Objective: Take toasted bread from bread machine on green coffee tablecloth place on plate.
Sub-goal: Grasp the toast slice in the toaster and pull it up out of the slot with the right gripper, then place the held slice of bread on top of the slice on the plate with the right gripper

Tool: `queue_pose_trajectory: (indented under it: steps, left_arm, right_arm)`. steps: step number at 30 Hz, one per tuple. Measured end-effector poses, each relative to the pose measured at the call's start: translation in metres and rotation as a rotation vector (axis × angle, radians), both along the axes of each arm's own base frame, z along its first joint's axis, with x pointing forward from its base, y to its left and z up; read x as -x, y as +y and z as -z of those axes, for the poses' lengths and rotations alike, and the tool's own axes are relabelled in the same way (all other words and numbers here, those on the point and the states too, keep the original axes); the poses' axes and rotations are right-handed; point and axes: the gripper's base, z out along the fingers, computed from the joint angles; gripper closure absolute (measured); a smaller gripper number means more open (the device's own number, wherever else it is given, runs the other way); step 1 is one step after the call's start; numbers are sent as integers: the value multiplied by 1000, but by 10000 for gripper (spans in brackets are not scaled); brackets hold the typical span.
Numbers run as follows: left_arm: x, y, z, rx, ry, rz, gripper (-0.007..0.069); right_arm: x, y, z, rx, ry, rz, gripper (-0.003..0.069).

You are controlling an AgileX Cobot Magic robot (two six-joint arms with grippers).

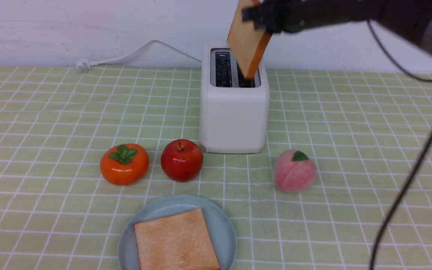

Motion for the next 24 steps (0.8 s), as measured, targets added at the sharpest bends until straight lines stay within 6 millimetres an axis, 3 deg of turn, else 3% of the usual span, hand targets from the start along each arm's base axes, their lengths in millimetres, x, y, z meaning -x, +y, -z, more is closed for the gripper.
queue_pose_trajectory:
  steps: [3,4,6,8,11,13,15,17,19,20,21,23,24]
  left_arm:
    - [0,0,1,-4,9,4,638]
    - [0,0,1,-5,9,4,638]
    - [0,-1,1,-7,13,6,638]
    - [0,-1,2,-11,23,10,637]
    - [0,-1,4,-18,36,16,637]
    - [1,-2,5,-25,49,21,636]
    - [1,-2,5,-25,50,21,635]
    - [1,-2,5,-25,50,21,634]
    - [1,-2,5,-25,50,21,634]
    - [1,-2,5,-25,50,21,634]
    - [1,-2,5,-25,50,21,634]
    - [1,-2,5,-25,50,21,634]
    - [1,-2,5,-25,50,21,634]
  right_arm:
    - [35,-13,-42,-4,-29,-21,536]
    - [40,-14,-48,-2,-38,-25,536]
    - [70,-25,-70,55,-7,-63,536]
    - [95,-33,-77,130,60,-111,536]
    - [114,-38,-74,175,141,-159,536]
    - [132,-38,-55,173,260,-232,536]
    - [137,-36,-42,160,315,-267,536]
    - [145,-29,-15,100,417,-346,536]
    - [149,-14,22,-11,506,-477,536]
    - [149,-11,24,-38,513,-494,536]
    - [149,2,43,-117,524,-564,536]
    - [147,12,57,-156,522,-602,536]
    - [146,26,71,-209,526,-641,536]
